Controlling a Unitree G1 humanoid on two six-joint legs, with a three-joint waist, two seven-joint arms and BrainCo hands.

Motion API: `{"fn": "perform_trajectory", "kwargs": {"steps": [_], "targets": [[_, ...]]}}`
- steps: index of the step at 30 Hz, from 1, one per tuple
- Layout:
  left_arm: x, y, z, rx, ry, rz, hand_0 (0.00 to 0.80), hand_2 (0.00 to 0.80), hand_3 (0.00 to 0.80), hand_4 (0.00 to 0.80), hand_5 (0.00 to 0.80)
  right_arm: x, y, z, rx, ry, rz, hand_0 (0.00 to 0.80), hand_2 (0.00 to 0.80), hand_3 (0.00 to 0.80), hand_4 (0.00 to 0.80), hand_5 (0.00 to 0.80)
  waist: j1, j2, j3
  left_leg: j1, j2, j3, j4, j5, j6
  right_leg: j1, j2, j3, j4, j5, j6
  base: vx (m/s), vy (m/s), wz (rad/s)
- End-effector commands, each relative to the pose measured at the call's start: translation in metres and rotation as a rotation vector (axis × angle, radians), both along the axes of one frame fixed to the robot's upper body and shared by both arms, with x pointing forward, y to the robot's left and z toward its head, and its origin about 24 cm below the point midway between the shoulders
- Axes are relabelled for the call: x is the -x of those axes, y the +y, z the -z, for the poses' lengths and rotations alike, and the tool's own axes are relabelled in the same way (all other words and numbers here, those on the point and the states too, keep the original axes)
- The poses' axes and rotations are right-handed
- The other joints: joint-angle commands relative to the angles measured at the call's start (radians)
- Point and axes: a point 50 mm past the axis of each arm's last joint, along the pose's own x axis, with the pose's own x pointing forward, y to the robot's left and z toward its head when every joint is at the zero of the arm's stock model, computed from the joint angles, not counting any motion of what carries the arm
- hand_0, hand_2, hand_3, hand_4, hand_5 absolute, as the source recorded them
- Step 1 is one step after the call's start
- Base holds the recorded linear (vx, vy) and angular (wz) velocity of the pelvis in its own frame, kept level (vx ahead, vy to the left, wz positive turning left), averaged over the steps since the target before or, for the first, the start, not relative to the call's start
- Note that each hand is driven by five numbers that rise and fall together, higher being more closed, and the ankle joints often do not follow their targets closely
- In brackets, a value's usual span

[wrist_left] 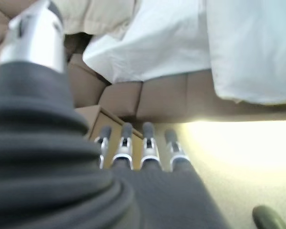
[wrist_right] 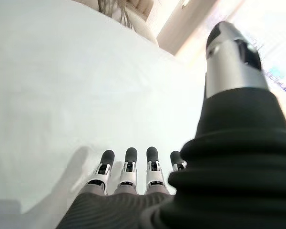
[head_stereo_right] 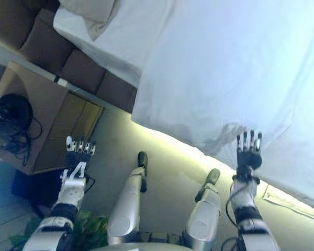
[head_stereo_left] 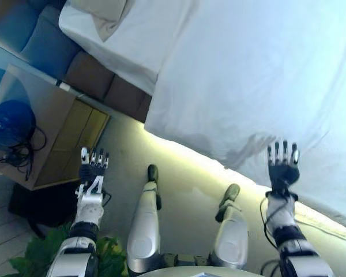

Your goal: Make the bed neatly

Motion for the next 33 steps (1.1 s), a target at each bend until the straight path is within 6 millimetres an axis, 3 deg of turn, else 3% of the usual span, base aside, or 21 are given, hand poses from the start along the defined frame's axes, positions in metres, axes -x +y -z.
{"fn": "perform_trajectory", "kwargs": {"steps": [1, 8, 14, 18, 23, 33], "targets": [[0.010, 0.028, -0.017, -0.183, -0.006, -0.075, 0.000, 0.000, 0.000, 0.000, 0.000, 0.011, -0.009, -0.008, 0.043, 0.018, -0.038, 0.000, 0.000, 0.000, 0.000, 0.000, 0.003, -0.046, -0.093, 0.084, 0.026, 0.034, -0.031, -0.015, 0.002, 0.042, 0.007, 0.050, -0.038, 0.058, -0.021, 0.160, -0.184, -0.02], [0.038, 0.020, 0.001, -0.307, 0.088, 0.017, 0.000, 0.000, 0.000, 0.000, 0.000, 0.042, 0.007, 0.016, 0.067, 0.161, -0.075, 0.000, 0.000, 0.000, 0.000, 0.000, 0.007, -0.050, -0.245, 0.226, 0.046, 0.036, -0.151, 0.019, -0.010, 0.172, 0.040, 0.024, -0.115, 0.054, -0.010, 0.171, -0.106, -0.03], [0.038, -0.002, 0.005, -0.377, 0.126, 0.199, 0.000, 0.000, 0.000, 0.000, 0.000, 0.049, 0.030, 0.019, 0.243, 0.223, -0.199, 0.000, 0.000, 0.000, 0.000, 0.000, 0.025, -0.041, -0.353, 0.295, 0.032, 0.026, -0.236, 0.049, -0.005, 0.237, 0.057, -0.007, -0.131, 0.043, -0.009, 0.070, -0.096, 0.00], [0.035, -0.021, 0.006, -0.369, 0.111, 0.310, 0.000, 0.000, 0.000, 0.000, 0.000, 0.050, 0.040, 0.025, 0.271, 0.282, -0.238, 0.000, 0.000, 0.000, 0.000, 0.000, 0.030, -0.029, -0.395, 0.333, 0.026, 0.018, -0.258, 0.056, -0.001, 0.279, 0.067, -0.012, -0.135, 0.029, -0.013, 0.015, -0.051, 0.03], [0.035, -0.033, 0.003, -0.412, 0.100, 0.383, 0.000, 0.000, 0.000, 0.000, 0.000, 0.051, 0.051, 0.036, 0.149, 0.309, -0.214, 0.000, 0.000, 0.000, 0.000, 0.000, 0.036, -0.017, -0.426, 0.371, 0.034, 0.024, -0.253, 0.046, -0.002, 0.318, 0.075, -0.008, -0.156, 0.025, -0.012, 0.002, -0.015, -0.01], [0.035, -0.034, -0.001, -0.415, 0.125, 0.395, 0.000, 0.000, 0.000, 0.000, 0.000, 0.052, 0.062, 0.036, 0.145, 0.307, -0.246, 0.000, 0.000, 0.000, 0.000, 0.000, 0.024, -0.013, -0.456, 0.393, 0.049, 0.056, -0.256, 0.042, -0.008, 0.327, 0.089, -0.006, -0.190, 0.035, -0.007, -0.006, -0.019, -0.04]]}}
